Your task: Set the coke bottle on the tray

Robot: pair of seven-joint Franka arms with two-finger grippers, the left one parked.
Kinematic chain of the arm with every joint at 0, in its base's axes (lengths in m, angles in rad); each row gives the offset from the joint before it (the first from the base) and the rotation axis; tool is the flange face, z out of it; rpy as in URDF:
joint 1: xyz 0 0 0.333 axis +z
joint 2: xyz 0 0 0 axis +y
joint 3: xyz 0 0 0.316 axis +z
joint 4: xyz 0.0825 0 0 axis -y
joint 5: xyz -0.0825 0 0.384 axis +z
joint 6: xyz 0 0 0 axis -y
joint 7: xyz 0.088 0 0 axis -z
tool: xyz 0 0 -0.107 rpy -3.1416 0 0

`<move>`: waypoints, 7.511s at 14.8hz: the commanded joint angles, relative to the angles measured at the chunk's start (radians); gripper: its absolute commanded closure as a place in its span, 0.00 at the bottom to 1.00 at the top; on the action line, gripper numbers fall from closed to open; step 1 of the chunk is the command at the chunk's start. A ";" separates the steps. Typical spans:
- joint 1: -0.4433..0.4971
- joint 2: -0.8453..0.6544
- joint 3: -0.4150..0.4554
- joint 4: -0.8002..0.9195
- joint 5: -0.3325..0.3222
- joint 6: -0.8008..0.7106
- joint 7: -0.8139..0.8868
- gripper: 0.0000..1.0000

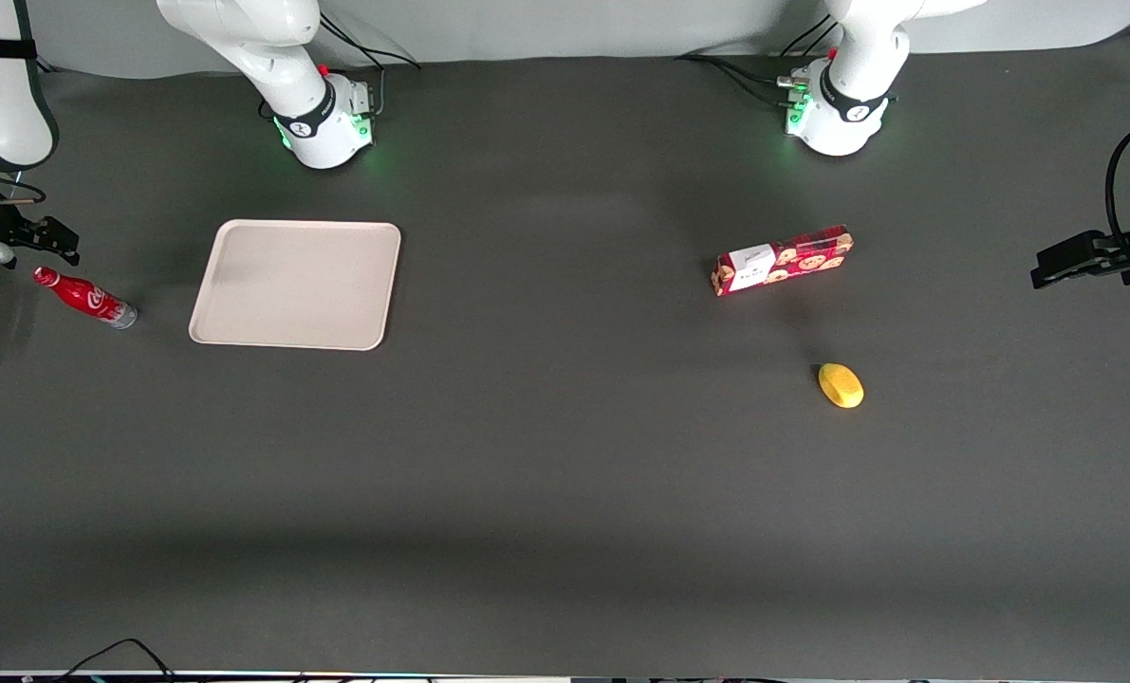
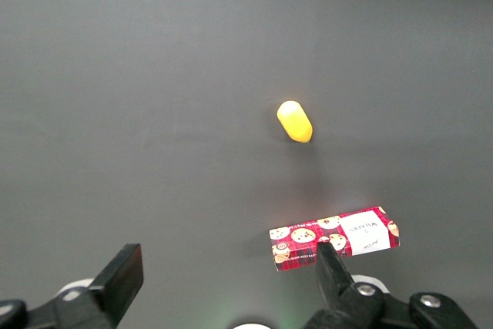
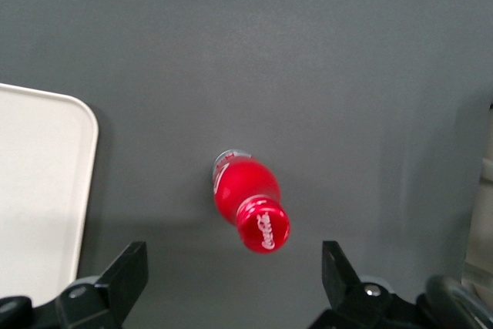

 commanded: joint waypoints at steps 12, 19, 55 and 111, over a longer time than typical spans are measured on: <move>-0.041 0.133 0.007 0.012 0.000 0.132 -0.021 0.09; -0.052 0.147 0.062 0.034 0.075 0.129 -0.020 0.32; -0.075 0.084 0.407 0.754 0.089 -0.824 0.270 1.00; -0.047 -0.036 0.636 0.677 0.228 -0.822 0.499 0.00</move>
